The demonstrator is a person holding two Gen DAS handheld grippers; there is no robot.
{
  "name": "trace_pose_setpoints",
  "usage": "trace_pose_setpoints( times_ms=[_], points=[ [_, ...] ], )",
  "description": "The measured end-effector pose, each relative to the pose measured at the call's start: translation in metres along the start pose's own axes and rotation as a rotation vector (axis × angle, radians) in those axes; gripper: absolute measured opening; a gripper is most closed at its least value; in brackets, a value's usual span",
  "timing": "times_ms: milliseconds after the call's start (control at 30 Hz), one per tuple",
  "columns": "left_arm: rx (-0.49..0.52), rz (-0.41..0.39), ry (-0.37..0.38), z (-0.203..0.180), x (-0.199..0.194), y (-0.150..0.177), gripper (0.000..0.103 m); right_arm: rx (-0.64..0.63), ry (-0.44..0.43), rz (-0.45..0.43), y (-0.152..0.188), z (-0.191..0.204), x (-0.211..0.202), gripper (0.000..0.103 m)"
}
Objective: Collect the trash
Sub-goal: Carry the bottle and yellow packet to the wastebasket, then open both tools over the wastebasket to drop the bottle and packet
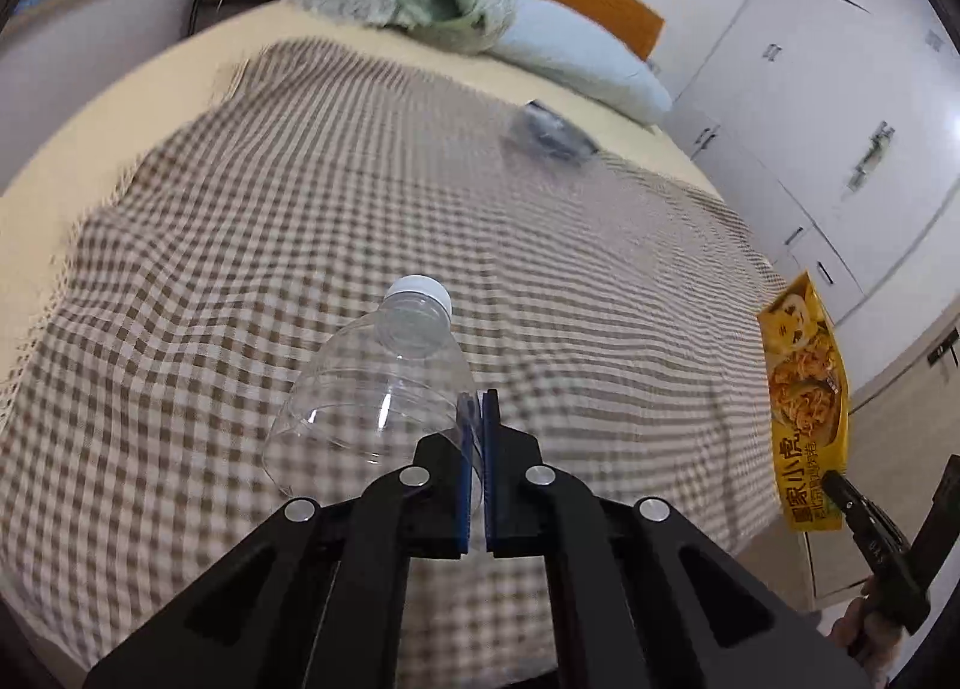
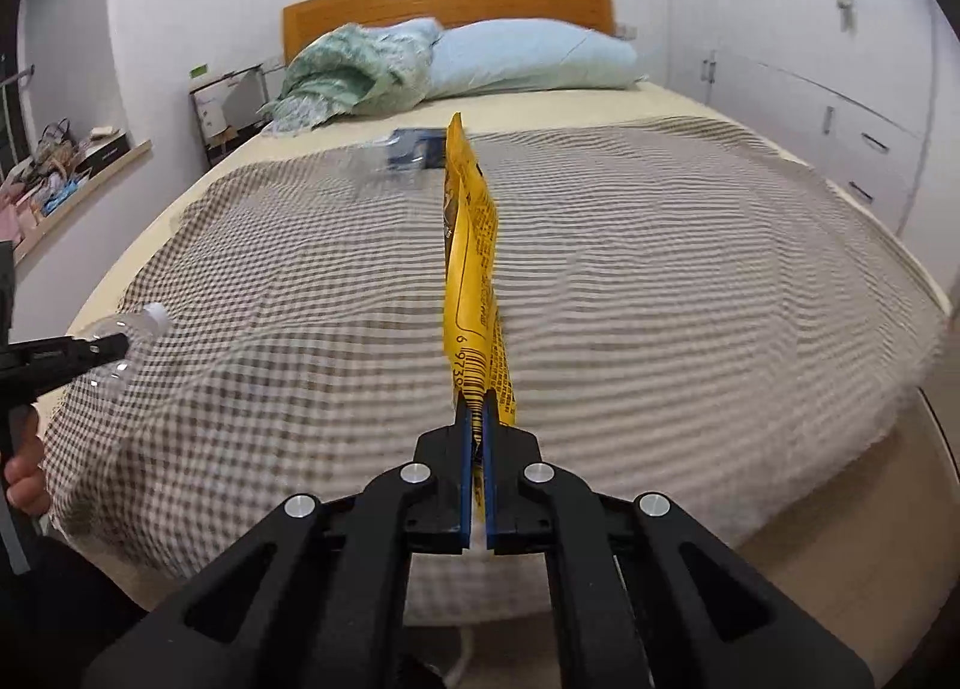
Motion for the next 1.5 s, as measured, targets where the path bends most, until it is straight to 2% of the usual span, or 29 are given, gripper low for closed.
trace_pose_setpoints(
  times_ms=[167,300,367,467,567,667,733,833,900,1000,1033,1067,1100,1133,1200,1300,1367,1400,1500],
  points=[
    [0.092,-0.015,0.037,-0.053,-0.031,0.04,0.0,0.065,0.083,0.044,0.06,-0.067,-0.044,0.003],
    [0.164,0.036,0.119,-0.106,-0.041,0.087,0.0,0.1,0.135,0.148,0.131,-0.106,-0.057,0.003],
    [0.21,0.077,0.152,-0.132,-0.041,0.111,0.0,0.129,0.137,0.24,0.18,-0.121,-0.052,0.003],
    [0.286,0.136,0.183,-0.166,-0.035,0.149,0.0,0.187,0.089,0.39,0.261,-0.128,-0.034,0.003],
    [0.345,0.18,0.171,-0.189,-0.028,0.183,0.0,0.219,0.03,0.523,0.338,-0.116,-0.011,0.003],
    [0.381,0.235,0.149,-0.204,-0.014,0.214,0.0,0.297,-0.044,0.606,0.393,-0.107,0.01,0.003],
    [0.407,0.255,0.128,-0.212,-0.007,0.229,0.0,0.304,-0.08,0.633,0.417,-0.1,0.023,0.003],
    [0.445,0.289,0.098,-0.221,0.005,0.249,0.0,0.352,-0.157,0.666,0.444,-0.094,0.045,0.003],
    [0.464,0.308,0.077,-0.229,0.012,0.262,0.0,0.357,-0.172,0.699,0.457,-0.09,0.061,0.003],
    [0.503,0.326,0.061,-0.242,0.019,0.277,0.0,0.345,-0.205,0.743,0.474,-0.087,0.083,0.003],
    [0.526,0.332,0.057,-0.249,0.021,0.285,0.0,0.301,-0.209,0.744,0.477,-0.085,0.09,0.006],
    [0.539,0.336,0.056,-0.253,0.023,0.29,0.0,0.276,-0.225,0.735,0.478,-0.083,0.092,0.016],
    [0.551,0.34,0.054,-0.257,0.024,0.294,0.0,0.26,-0.23,0.732,0.48,-0.082,0.093,0.049],
    [0.57,0.351,0.047,-0.263,0.029,0.303,0.0,0.239,-0.223,0.724,0.479,-0.083,0.092,0.054],
    [0.598,0.372,0.041,-0.272,0.032,0.317,0.0,0.264,-0.258,0.69,0.475,-0.085,0.084,0.054],
    [0.655,0.426,0.05,-0.289,0.046,0.339,0.0,0.299,-0.267,0.557,0.454,-0.1,0.047,0.059],
    [0.686,0.481,0.056,-0.299,0.06,0.359,0.0,0.308,-0.249,0.484,0.444,-0.11,0.016,0.061],
    [0.697,0.51,0.055,-0.303,0.067,0.368,0.0,0.312,-0.24,0.46,0.442,-0.114,0.004,0.066],
    [0.756,0.605,0.042,-0.318,0.096,0.406,0.0,0.327,-0.231,0.399,0.44,-0.125,-0.03,0.067]
  ],
)
Point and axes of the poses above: each gripper's, at about its wrist camera, not at the fingertips, and x roughly the way its jaws point, z to its left, y to its underside, the point moved 3 cm from there along x, roughly the way its jaws point, and after that the axes turned 14 degrees about -x, right-handed, at the moved point
